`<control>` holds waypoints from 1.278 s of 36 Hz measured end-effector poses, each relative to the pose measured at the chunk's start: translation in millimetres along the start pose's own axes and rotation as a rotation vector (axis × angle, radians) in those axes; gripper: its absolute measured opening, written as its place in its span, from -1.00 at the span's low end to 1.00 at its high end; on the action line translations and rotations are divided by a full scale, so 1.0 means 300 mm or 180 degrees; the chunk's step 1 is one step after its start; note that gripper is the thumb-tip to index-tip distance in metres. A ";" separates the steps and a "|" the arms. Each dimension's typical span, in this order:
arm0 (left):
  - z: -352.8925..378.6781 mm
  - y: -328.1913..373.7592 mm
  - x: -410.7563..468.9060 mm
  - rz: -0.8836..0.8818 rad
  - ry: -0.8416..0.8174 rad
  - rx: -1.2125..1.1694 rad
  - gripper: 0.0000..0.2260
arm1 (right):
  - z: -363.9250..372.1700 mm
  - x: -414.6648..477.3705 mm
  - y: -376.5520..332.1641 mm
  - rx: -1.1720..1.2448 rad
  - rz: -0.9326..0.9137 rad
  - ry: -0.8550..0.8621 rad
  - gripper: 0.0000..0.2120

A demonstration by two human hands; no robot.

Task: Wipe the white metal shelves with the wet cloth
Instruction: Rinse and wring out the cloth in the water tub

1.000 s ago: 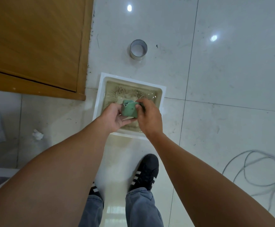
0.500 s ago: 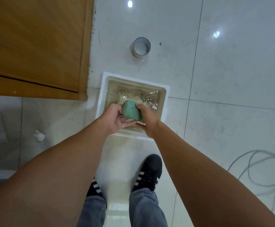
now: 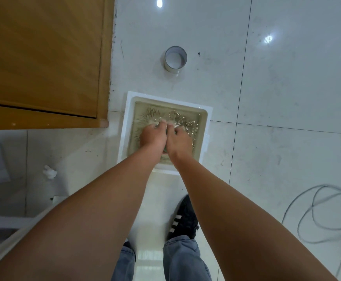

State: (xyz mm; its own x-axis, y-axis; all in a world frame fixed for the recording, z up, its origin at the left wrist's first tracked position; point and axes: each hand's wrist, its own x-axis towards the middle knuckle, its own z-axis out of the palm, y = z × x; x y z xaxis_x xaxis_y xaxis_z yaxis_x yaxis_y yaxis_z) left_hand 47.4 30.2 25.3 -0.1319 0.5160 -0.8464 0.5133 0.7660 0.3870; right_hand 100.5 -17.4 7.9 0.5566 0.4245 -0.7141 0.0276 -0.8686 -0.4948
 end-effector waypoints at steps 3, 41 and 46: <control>0.014 -0.015 0.020 -0.0087 0.0122 -0.0018 -0.63 | 0.006 0.012 0.005 -0.0065 -0.0026 0.0057 -0.56; 0.006 -0.063 0.064 0.0345 -0.0004 0.1191 -0.60 | -0.026 0.034 0.080 -0.0406 -0.0030 -0.0620 -0.63; -0.011 -0.059 0.056 0.0218 -0.0146 0.1314 -0.58 | -0.053 0.025 0.095 -0.0351 0.0205 -0.0707 -0.56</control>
State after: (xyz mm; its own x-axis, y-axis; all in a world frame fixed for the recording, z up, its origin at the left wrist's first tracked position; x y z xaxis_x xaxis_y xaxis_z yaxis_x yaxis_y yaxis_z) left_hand 33.2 26.7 5.5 -0.0526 0.5355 -0.8429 0.8175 0.5078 0.2716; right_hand 118.8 -43.0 -3.7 0.3645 0.4027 -0.8397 0.0951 -0.9131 -0.3966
